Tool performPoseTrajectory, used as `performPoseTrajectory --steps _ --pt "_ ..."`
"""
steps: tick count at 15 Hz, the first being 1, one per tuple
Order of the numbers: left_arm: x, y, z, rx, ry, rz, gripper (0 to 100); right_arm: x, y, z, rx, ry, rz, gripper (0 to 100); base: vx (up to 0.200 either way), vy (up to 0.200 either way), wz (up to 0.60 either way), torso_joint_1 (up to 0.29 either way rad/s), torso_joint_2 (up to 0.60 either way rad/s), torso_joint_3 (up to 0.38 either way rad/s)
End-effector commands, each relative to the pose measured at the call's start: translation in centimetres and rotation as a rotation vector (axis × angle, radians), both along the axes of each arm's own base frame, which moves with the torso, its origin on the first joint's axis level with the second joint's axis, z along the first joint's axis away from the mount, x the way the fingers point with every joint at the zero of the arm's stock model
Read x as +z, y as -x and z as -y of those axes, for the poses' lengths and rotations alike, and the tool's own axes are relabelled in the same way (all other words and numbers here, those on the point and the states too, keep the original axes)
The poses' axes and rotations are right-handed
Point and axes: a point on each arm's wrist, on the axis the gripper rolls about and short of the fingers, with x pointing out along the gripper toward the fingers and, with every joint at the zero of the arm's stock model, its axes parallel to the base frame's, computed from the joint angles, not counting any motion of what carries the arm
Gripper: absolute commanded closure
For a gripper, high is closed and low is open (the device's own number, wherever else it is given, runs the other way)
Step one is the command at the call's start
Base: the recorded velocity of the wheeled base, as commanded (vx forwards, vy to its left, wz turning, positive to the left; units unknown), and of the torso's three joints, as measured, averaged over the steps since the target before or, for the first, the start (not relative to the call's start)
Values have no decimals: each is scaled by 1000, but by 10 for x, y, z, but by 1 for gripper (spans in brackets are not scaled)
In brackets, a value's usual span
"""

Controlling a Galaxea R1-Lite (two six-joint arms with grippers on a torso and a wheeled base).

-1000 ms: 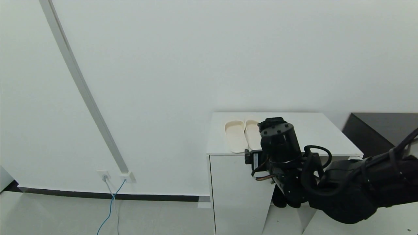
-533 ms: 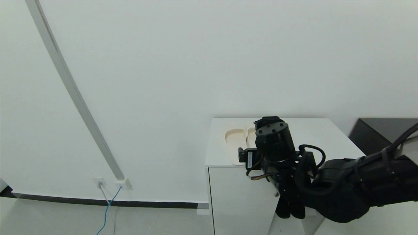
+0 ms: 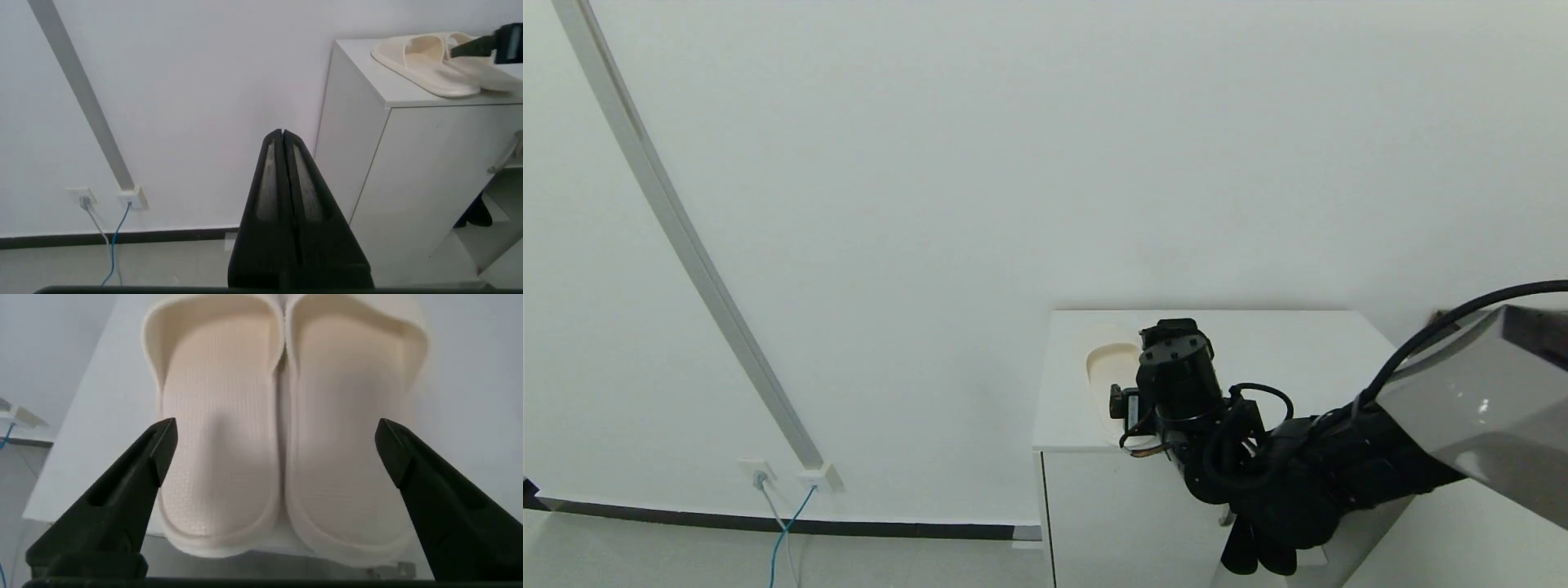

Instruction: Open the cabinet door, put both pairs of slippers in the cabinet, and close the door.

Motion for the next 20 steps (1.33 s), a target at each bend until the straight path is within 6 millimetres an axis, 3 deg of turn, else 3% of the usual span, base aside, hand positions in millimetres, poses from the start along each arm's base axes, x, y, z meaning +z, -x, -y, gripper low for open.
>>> performPoseTrajectory --steps 1,9,14,15,20 --pt "0 0 0 0 1 -2 100 -22 -23 -5 -18 11 -12 0 0 0 0 0 0 0" --pt "0 0 0 2 1 0 100 -47 -85 -14 -31 13 67 0 0 0 0 0 0 0" --pt "0 0 0 0 -1 0 100 -41 -101 -11 -15 45 121 0 0 0 0 0 0 0" --pt "0 0 0 2 -1 -2 100 -41 -100 -11 -13 47 120 100 0 0 0 0 0 0" --pt "0 0 0 0 -1 -2 100 -37 -101 -9 -15 40 128 100 0 0 0 0 0 0"
